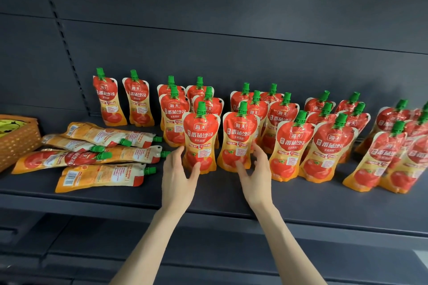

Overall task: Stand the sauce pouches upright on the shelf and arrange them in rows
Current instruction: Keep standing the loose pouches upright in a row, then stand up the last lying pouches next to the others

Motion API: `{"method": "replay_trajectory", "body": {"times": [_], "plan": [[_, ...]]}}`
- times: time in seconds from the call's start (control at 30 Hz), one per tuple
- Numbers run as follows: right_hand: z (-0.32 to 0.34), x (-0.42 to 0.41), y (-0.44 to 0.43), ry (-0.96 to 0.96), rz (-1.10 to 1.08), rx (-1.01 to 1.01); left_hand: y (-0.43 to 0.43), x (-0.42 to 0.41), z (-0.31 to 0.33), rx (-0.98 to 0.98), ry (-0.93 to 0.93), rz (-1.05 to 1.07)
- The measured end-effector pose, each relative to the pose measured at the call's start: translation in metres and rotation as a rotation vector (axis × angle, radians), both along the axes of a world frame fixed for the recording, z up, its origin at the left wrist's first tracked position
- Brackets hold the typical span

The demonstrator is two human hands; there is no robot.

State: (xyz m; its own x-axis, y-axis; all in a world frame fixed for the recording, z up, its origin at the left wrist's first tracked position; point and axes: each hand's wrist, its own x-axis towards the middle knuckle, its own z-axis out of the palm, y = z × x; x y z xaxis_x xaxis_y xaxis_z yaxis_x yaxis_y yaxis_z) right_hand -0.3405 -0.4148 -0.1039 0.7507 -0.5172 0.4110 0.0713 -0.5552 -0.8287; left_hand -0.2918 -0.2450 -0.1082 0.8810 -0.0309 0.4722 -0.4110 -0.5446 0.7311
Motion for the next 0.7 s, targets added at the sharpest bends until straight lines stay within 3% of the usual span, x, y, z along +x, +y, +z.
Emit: {"method": "replay_trajectory", "body": {"times": [0.13,0.33,0.7], "plan": [[0.006,-0.02,0.007,-0.091,0.019,-0.057,0.017,-0.017,0.005,0.067,-0.122,-0.038],[0.018,-0.023,0.047,-0.056,0.167,-0.056,0.066,-0.026,0.022,0.052,-0.067,-0.043],[0.021,0.067,0.184,-0.016,0.323,-0.042,0.209,0.058,0.037,0.08,-0.096,-0.023]]}}
